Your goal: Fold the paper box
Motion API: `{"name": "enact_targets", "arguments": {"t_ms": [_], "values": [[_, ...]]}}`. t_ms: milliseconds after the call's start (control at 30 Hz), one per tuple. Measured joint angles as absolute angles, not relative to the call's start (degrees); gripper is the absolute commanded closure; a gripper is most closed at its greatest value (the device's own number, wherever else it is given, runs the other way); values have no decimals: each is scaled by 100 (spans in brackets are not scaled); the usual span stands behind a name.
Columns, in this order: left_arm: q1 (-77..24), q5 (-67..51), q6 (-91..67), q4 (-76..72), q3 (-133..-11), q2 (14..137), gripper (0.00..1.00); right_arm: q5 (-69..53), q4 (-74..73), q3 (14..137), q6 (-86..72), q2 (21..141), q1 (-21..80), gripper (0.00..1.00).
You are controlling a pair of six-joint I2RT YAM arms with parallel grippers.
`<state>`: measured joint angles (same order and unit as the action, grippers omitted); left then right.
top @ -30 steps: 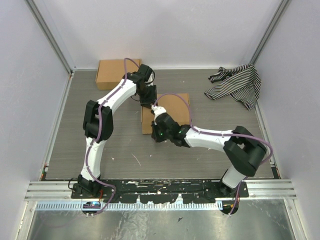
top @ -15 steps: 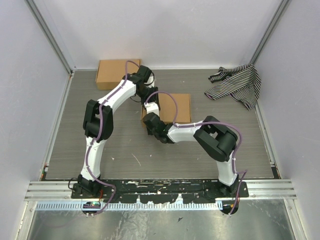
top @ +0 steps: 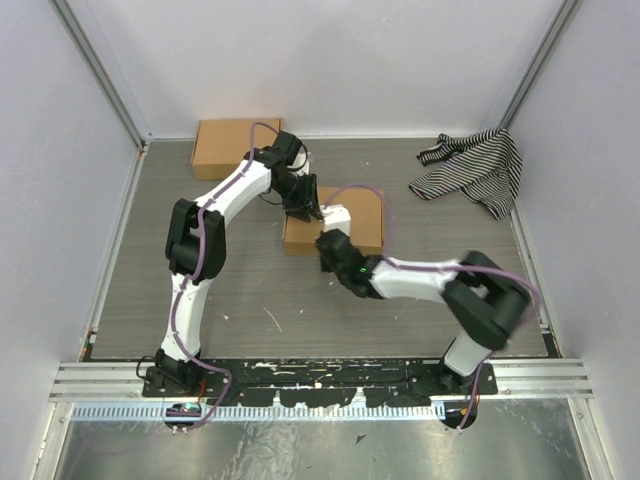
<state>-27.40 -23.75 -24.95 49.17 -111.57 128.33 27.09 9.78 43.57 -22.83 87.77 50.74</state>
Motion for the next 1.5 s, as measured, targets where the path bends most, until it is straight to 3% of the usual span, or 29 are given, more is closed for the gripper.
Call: {"name": "enact_targets", "arguments": {"t_ms": [133,300,533,767,1067,1167,1267,1367,1500], "values": [[-2742,-2388,-2517,4991,-11185,12835,54,2877,819,3520,-2473,7769,5050,99],[-2749,-2403,-2521,5092,-11198,12838,54,3159,443,2847,-2744,7789,4882,99],[-2749,-2436,-2517,5129,-11198,12842,55,3028,1098,3260,-2867,8779,3468,99],[-2753,-2521,-2443,5212,-11365,12943,52,2425,788,4136,-2561,9177,2952,99],[-2770,-2462,-2255,5736,-12532,13537,50,1892,-283,3870,-2239,6447,2978,98],[-2770,-2259,-2257,5778,-12567,13513,47,2270,-408,3883,-2126,5999,2965,81],[-2700,-1997,-2324,5697,-12178,13200,44,2705,-672,4241,-2005,6440,2779,81],[-2534,-1761,-2418,5621,-11574,12529,43,2749,-1105,5308,-1951,7752,2471,81],[-2281,-1391,-2423,5553,-11137,11389,39,2403,-1278,6270,-1914,8921,2320,73]]}}
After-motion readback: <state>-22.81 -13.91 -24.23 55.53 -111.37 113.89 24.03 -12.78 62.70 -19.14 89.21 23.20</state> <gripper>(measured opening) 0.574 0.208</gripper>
